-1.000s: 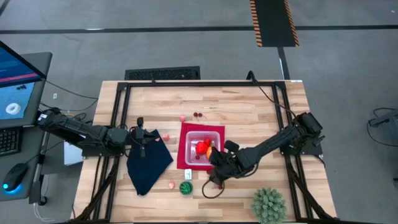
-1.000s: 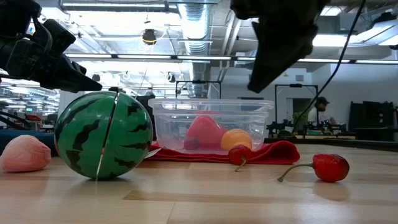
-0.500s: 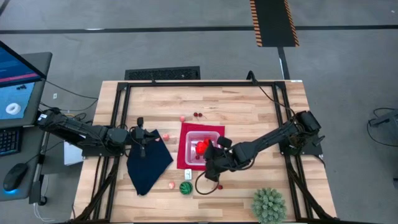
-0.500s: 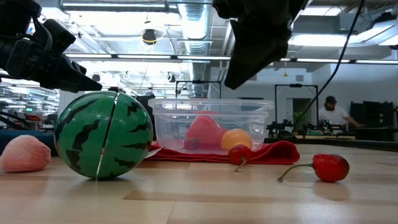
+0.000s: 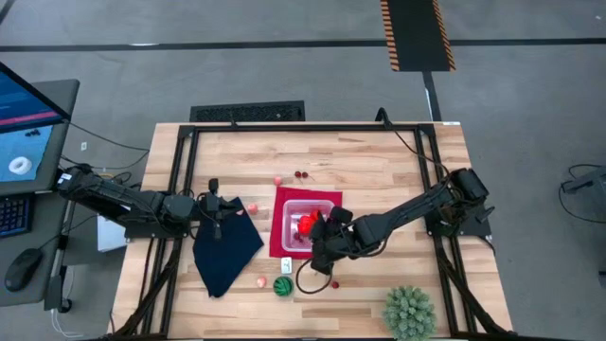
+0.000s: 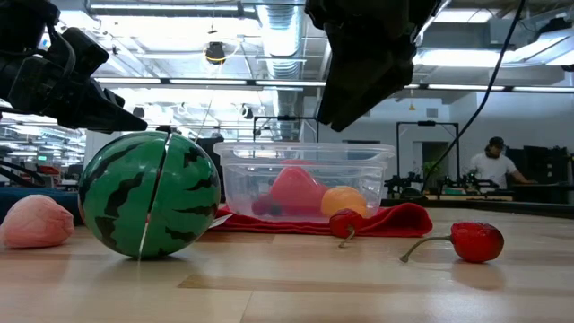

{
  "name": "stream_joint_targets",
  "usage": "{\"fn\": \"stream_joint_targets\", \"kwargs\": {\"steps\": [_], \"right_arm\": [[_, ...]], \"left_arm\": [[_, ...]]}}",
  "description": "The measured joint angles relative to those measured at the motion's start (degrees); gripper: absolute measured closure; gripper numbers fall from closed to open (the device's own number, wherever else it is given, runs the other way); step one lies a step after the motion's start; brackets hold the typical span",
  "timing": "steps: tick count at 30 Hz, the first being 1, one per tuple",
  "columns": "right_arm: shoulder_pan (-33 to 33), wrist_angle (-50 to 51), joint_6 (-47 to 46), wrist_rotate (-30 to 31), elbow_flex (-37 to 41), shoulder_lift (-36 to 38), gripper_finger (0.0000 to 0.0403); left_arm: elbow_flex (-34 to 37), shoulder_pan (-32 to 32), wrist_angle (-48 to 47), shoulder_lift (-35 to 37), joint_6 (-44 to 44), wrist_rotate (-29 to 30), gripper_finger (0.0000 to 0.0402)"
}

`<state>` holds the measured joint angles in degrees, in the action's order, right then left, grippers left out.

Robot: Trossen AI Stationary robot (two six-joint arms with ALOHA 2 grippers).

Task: Pick and placing Produce into tupperware
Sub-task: Put the cherry in the transparent bin

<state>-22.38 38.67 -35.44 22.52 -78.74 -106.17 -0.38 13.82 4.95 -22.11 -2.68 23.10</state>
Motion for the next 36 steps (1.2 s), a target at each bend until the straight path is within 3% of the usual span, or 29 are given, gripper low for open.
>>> {"fn": "stream_joint_targets", "kwargs": {"steps": [10,17,25,36], "right_arm": [[-9.6,-0.3,6.9,-3.0,0.0,0.0,0.0185],[-15.2,-5.3,6.6,-3.0,1.2,0.0,0.0211],[-16.0,-10.3,0.7,-2.8,2.2,-3.3,0.0227],[-16.0,-12.4,6.9,-3.6,2.3,-8.7,0.0259]], "left_arm": [[0.0,0.0,0.0,0.0,0.0,0.0,0.0402],[0.0,0.0,0.0,0.0,0.0,0.0,0.0402],[0.0,0.0,0.0,0.0,0.0,0.0,0.0401],[0.0,0.0,0.0,0.0,0.0,0.0,0.0402]]}}
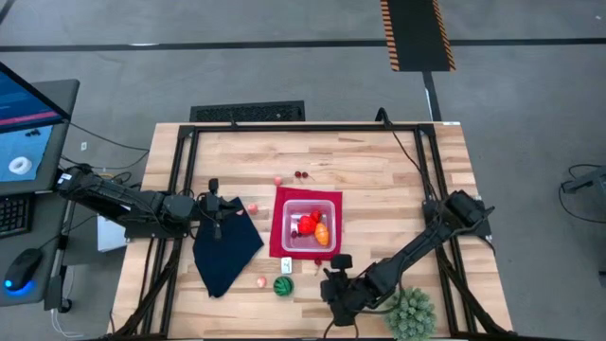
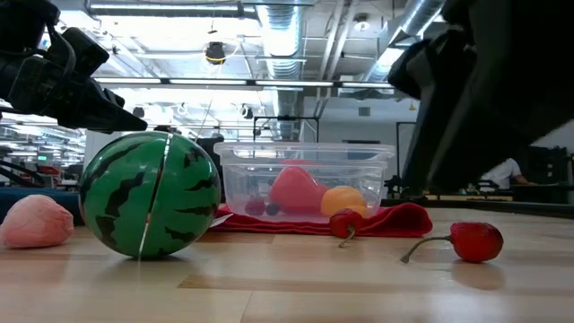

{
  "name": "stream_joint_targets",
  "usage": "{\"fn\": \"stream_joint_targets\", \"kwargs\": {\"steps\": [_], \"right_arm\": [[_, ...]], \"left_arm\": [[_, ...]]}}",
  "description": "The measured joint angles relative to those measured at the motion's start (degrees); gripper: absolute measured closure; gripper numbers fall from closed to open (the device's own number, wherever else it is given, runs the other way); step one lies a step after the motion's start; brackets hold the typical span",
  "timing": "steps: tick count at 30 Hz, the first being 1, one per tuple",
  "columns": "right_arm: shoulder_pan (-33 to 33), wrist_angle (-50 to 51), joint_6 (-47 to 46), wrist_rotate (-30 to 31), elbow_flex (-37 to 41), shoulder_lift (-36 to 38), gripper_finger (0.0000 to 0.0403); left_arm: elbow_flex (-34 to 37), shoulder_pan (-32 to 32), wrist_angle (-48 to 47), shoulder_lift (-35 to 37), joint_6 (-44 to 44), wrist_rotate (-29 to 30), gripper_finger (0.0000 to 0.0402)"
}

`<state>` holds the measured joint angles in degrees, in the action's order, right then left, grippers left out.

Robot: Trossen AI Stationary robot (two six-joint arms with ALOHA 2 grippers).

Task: Pick and placing Produce into tupperware
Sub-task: Put the cherry in the transparent bin

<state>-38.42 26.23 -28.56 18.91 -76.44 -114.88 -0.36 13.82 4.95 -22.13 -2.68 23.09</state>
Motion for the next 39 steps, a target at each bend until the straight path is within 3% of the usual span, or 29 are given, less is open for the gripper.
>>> {"fn": "stream_joint_targets", "kwargs": {"steps": [19,30,39], "right_arm": [[0.4,0.0,-1.1,1.7,0.0,-0.8,0.028],[0.4,-0.9,-1.0,-2.2,2.6,-0.7,0.028],[0.2,-1.1,-0.9,-1.8,2.6,-0.7,0.028]], "left_arm": [[0.0,0.0,0.0,0.0,0.0,0.0,0.0401],[0.0,0.0,0.0,0.0,0.0,0.0,0.0401],[0.0,0.0,0.0,0.0,0.0,0.0,0.0402]]}}
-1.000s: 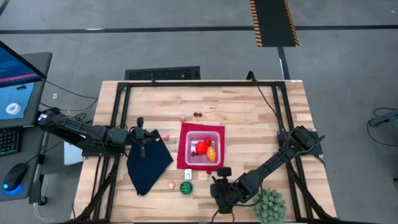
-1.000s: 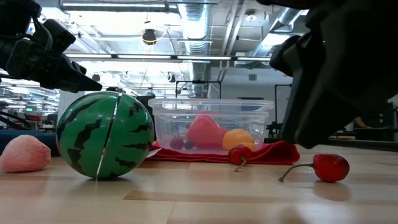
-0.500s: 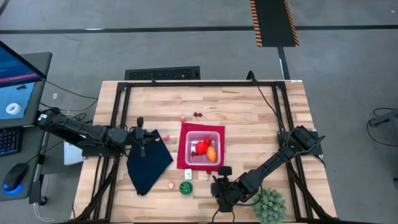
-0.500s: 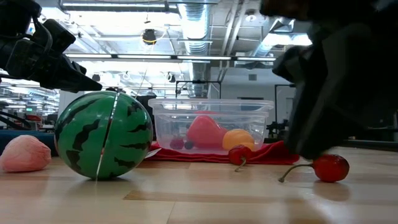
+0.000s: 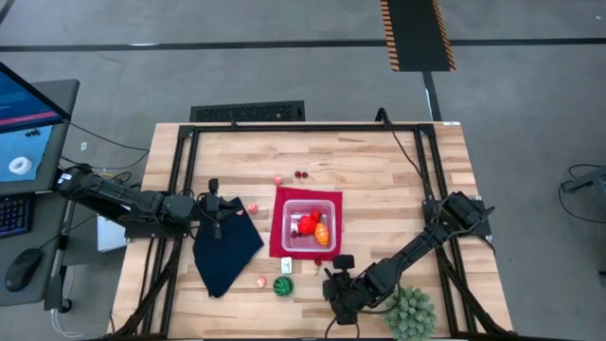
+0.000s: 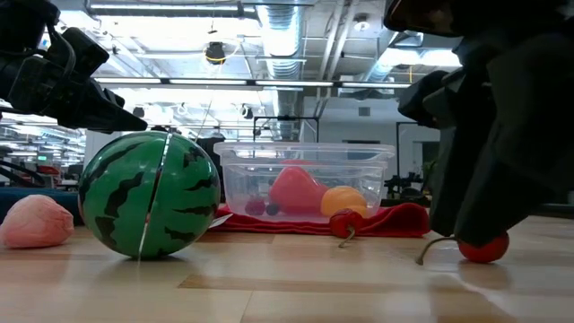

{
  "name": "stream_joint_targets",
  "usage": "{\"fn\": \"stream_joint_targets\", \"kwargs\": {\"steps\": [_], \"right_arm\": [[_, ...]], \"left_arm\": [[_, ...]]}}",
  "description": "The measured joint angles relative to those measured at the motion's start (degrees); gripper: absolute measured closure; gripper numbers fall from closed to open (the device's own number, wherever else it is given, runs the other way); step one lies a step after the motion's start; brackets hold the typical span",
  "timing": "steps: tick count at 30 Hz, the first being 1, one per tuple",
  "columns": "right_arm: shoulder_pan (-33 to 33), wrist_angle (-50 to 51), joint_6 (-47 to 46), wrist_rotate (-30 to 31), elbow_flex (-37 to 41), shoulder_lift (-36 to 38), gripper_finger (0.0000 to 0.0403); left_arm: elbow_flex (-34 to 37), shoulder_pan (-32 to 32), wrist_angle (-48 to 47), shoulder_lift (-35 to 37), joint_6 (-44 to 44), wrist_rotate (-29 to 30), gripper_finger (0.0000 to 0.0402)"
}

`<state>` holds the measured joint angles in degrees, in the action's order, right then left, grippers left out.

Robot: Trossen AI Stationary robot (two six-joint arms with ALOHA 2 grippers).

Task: Pick and placing Produce into tupperware
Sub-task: Put the cherry in the transparent bin

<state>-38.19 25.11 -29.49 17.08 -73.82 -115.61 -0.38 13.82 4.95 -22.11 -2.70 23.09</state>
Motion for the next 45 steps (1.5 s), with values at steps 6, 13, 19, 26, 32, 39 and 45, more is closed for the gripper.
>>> {"fn": "stream_joint_targets", "kwargs": {"steps": [6,13,19,26,32,39,45], "right_arm": [[0.5,-0.3,2.0,2.7,0.0,0.0,0.028],[0.7,-0.3,2.5,2.6,0.0,0.0,0.028],[0.7,-0.7,0.6,2.5,1.6,0.0,0.028],[0.9,-4.2,0.4,2.5,4.1,0.1,0.028],[1.2,-4.6,-0.1,1.5,4.2,0.1,0.0292],[1.2,-4.9,0.0,0.1,4.2,0.1,0.0357],[1.3,-5.0,0.9,0.0,4.2,0.2,0.039]], "left_arm": [[0.0,0.0,0.0,0.0,0.0,0.0,0.0401],[0.0,0.0,0.0,0.0,0.0,0.0,0.0401],[0.0,0.0,0.0,0.0,0.0,0.0,0.0401],[0.0,0.0,0.0,0.0,0.0,0.0,0.0401],[0.0,0.0,0.0,0.0,0.0,0.0,0.0401],[0.0,0.0,0.0,0.0,0.0,0.0,0.0401],[0.0,0.0,0.0,0.0,0.0,0.0,0.0402]]}}
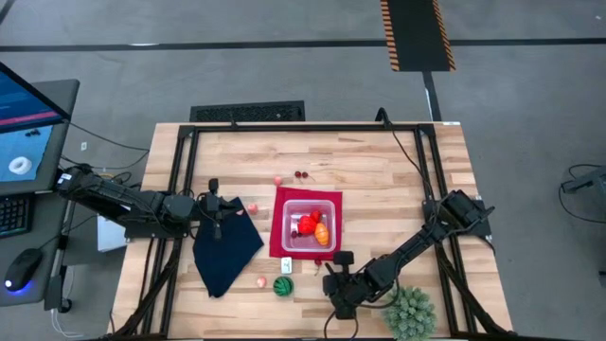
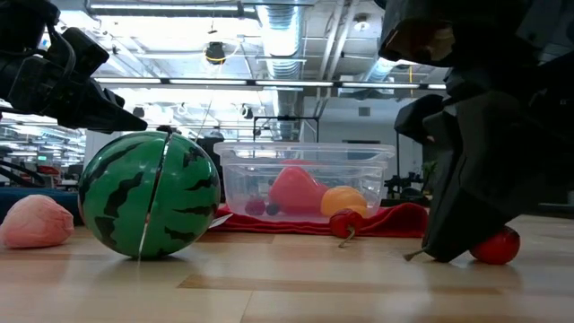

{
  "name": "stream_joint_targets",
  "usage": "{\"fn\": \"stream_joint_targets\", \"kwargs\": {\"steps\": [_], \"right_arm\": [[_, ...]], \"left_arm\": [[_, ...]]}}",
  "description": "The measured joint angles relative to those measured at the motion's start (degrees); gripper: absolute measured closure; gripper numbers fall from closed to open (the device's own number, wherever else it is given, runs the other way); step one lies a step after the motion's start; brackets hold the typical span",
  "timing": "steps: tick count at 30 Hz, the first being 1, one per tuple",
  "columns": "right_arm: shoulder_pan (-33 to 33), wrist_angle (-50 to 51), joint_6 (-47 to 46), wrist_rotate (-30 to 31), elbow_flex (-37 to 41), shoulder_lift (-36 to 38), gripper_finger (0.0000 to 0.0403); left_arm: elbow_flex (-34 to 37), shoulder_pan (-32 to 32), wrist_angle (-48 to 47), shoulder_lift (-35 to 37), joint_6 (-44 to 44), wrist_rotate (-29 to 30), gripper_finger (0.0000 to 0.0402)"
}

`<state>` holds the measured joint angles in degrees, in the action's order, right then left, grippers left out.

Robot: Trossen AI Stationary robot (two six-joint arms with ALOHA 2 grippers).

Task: Pick and placing Produce into tupperware
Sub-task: Put the cherry in the transparent bin

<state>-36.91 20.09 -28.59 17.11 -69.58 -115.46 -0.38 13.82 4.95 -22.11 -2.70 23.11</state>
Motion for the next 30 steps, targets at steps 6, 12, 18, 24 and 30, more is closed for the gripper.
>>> {"fn": "stream_joint_targets", "kwargs": {"steps": [6,12,18,24,30], "right_arm": [[0.5,-1.8,0.3,0.2,0.1,-0.1,0.0371],[0.7,-2.2,1.1,0.2,0.1,-0.1,0.0392],[0.7,-3.0,1.6,0.3,0.1,-0.2,0.0375],[0.8,-3.0,1.6,0.3,0.1,-0.2,0.0388],[0.7,-3.1,1.6,0.3,0.1,-0.2,0.0379]], "left_arm": [[0.0,0.0,0.0,0.0,0.0,0.0,0.0401],[0.0,0.0,0.0,0.0,0.0,0.0,0.0401],[0.0,0.0,0.0,0.0,0.0,0.0,0.0402],[0.0,0.0,0.0,0.0,0.0,0.0,0.0401],[0.0,0.0,0.0,0.0,0.0,0.0,0.0401]]}}
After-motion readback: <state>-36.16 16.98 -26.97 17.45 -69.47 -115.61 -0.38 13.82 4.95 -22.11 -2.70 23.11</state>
